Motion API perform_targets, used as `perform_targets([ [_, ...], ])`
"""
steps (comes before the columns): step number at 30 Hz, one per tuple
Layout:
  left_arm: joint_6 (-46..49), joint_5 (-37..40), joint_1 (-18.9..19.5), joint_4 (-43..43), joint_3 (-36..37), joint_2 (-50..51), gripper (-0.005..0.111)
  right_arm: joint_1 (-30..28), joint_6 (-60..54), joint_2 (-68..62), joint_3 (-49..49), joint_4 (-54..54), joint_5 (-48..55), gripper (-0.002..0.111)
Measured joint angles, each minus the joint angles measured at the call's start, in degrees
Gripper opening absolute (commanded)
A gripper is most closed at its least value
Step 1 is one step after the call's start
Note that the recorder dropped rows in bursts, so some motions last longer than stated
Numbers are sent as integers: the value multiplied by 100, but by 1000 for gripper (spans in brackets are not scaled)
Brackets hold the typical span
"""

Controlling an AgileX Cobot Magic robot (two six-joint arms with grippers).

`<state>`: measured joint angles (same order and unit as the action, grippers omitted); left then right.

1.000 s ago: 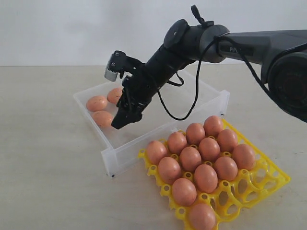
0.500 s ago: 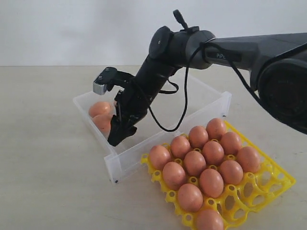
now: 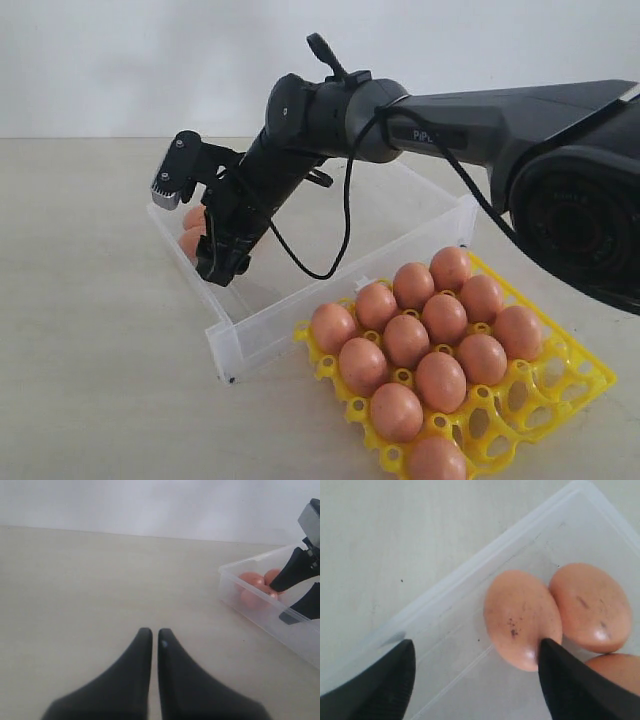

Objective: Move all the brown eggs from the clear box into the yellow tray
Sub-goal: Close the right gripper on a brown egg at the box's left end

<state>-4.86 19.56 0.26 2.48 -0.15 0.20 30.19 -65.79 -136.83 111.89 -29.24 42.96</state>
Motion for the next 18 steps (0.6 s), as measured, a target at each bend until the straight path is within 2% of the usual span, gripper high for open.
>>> perform_targets([
  [8, 0, 0, 0, 0, 0, 0, 4, 2, 171, 0, 0, 60, 208, 63],
  [18, 0, 0, 0, 0, 0, 0, 4, 13, -884, 0, 0, 96, -268, 63],
])
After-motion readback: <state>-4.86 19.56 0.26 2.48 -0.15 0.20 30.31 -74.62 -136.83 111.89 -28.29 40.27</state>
